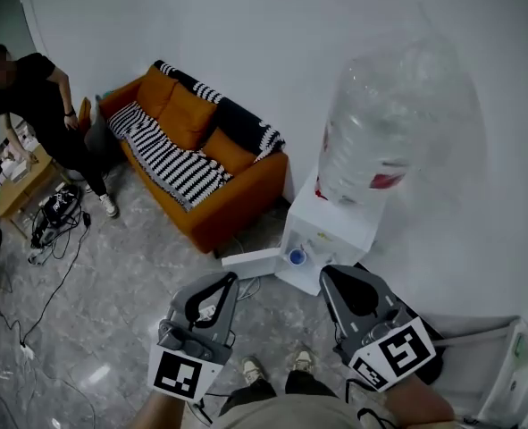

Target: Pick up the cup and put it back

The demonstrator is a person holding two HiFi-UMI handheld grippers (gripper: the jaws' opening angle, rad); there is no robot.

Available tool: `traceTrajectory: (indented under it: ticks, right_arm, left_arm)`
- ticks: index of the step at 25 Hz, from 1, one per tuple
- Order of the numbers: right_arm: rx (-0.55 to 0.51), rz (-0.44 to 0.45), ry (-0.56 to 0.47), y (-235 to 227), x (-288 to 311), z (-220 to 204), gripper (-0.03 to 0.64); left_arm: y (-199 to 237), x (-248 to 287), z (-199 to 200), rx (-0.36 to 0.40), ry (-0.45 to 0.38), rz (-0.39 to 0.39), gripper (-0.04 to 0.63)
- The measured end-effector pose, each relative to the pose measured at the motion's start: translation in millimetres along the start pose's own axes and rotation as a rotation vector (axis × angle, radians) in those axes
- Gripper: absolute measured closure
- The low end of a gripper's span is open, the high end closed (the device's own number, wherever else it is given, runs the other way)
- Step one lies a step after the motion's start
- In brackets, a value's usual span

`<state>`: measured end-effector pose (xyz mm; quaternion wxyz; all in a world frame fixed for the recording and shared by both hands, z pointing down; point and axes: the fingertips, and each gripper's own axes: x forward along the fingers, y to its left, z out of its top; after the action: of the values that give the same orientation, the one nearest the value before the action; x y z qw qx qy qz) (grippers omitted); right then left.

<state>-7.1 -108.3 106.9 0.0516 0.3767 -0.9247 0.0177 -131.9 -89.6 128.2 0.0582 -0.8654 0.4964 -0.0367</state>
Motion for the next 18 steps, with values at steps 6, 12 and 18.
traceTrajectory:
  ticks: [6,12,18]
  right_arm:
    - [0.034,0.049,-0.012,2.4,-12.2,10.4,0.614]
    - [0.029,0.073,0.0,3.5,-17.2,9.2,0.614]
    - [0.009,0.088,-0.014,-1.1,-15.6,14.5,0.614]
  left_arm:
    - [-11.0,-8.6,12.3,-0.019,0.002,0.006,0.594]
    - [-16.4,-11.4,13.0,-0.025,0.014,0.021,0.594]
    - [-19.3,-5.8,13.5,-0.038,0.023,0.032,0.594]
